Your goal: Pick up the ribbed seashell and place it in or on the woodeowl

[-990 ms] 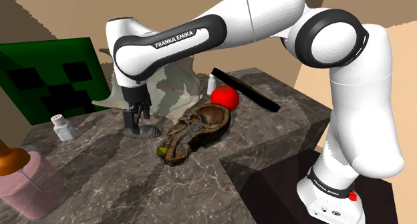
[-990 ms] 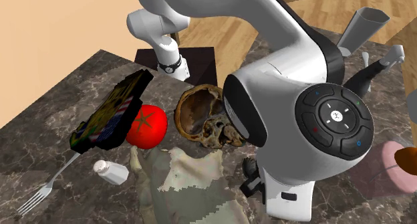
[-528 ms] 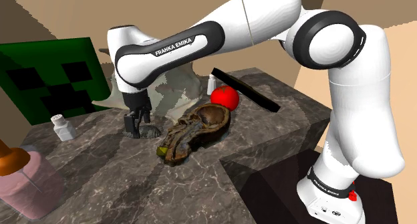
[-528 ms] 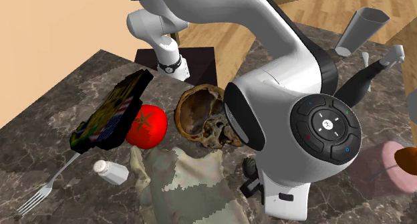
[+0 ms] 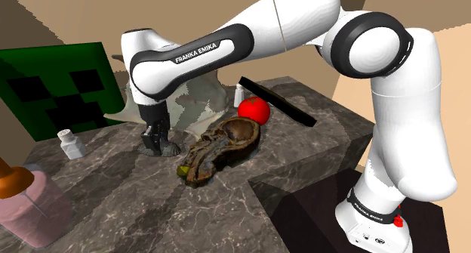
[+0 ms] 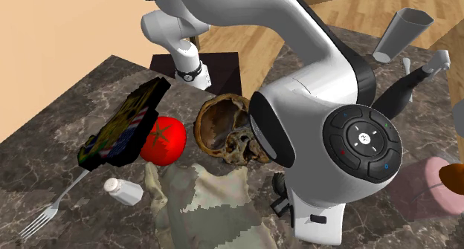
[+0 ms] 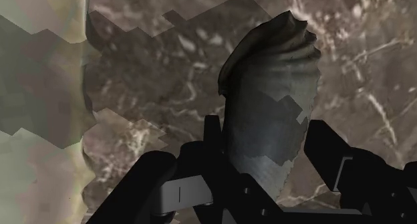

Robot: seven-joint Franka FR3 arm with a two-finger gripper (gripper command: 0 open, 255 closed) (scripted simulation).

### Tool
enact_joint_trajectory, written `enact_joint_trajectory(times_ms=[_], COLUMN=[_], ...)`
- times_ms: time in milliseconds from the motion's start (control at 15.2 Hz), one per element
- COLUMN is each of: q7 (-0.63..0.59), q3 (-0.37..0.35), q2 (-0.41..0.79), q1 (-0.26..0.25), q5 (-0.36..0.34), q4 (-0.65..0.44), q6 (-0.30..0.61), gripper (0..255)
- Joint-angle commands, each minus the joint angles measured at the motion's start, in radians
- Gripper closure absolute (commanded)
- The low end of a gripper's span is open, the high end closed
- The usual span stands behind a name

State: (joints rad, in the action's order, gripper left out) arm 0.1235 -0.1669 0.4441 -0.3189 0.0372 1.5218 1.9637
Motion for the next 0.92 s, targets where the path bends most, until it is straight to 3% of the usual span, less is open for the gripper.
enact_joint_trajectory(times_ms=[0, 264, 858], q7=[0.0, 0.0, -0.007], q3=[0.0, 0.0, -0.002], q2=[0.0, 0.0, -0.021], q1=[0.0, 0.0, -0.001], q5=[0.0, 0.0, 0.001], q4=[0.0, 0.0, -0.09], q6=[0.0, 0.0, -0.11], gripper=[255, 255, 255])
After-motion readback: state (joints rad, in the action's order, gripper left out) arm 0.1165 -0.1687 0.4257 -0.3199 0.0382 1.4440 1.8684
